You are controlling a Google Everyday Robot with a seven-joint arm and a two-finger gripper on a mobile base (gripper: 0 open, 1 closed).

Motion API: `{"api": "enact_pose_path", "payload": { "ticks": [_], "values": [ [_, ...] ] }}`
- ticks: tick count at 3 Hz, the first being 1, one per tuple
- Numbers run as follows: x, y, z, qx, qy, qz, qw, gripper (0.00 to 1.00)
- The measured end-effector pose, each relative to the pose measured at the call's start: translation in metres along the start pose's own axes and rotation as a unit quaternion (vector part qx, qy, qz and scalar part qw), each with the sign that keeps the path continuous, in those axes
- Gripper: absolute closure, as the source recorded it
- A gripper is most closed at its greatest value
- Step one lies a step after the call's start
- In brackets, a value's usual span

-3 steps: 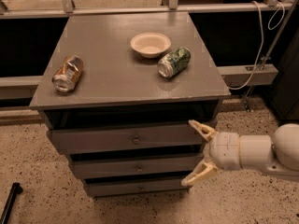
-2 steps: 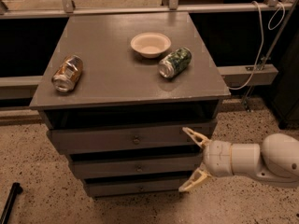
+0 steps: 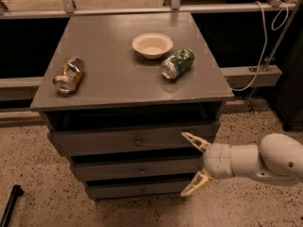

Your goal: Open middle drawer

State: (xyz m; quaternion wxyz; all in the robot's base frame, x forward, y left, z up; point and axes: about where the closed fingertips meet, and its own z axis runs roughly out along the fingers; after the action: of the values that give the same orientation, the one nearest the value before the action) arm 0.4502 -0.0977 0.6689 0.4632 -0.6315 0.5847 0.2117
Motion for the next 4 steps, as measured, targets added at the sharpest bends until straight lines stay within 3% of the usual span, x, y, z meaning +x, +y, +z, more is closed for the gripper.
{"api": "enact_pose_path", "payload": {
  "ticks": [1,2,3,4],
  "values": [
    [0.039,0.010,0.020,-0.031,0.037,-0.018,0.9987,0.00],
    [0.108,0.028,0.042,-0.065,0.101,-0.055,0.9912,0.00],
    [0.156,0.028,0.056,-0.042,0.156,-0.081,0.9835,0.00],
    [0.179,0.018,0.073,-0.036,0.156,-0.100,0.9820,0.00]
  ]
}}
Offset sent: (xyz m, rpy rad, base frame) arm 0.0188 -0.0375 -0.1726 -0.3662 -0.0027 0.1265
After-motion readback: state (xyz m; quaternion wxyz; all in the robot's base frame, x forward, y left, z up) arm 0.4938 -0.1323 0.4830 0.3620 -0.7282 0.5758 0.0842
